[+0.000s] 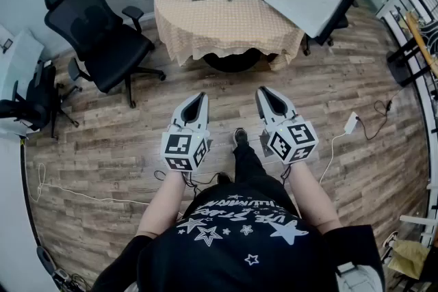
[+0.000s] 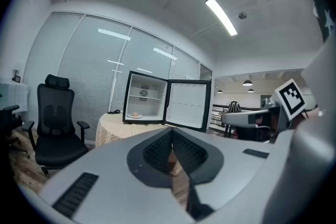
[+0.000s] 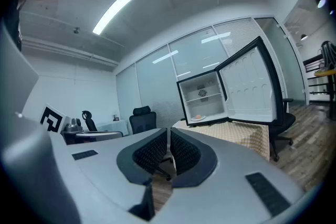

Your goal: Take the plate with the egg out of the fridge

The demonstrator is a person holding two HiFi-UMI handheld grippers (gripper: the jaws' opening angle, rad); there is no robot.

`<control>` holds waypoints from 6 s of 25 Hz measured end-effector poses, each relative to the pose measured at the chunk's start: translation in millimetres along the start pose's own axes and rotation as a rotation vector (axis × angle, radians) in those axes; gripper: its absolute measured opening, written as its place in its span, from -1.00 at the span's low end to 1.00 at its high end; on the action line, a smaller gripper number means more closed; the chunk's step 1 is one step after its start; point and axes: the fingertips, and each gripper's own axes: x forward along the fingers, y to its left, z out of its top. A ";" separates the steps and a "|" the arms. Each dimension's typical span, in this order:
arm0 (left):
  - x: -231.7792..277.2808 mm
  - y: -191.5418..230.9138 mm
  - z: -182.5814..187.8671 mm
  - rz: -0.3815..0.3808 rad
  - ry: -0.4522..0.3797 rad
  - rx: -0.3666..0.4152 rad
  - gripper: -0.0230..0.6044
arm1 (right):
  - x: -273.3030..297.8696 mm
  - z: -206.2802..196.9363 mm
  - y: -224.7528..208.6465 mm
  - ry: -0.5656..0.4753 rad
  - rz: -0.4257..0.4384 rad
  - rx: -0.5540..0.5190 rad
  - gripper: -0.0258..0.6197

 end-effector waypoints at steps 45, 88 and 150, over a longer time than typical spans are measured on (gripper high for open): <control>179.3 63.3 26.4 0.069 0.036 -0.032 -0.90 | 161.0 29.5 -155.3 -0.025 -0.038 0.137 -0.80; 351.3 141.6 52.1 0.138 0.048 0.008 -0.90 | 320.1 41.1 -254.7 0.037 0.037 0.185 -0.80; 516.6 364.9 14.8 -0.139 0.202 -0.058 -0.90 | 651.9 -51.0 -282.8 -0.009 -0.153 1.334 -0.22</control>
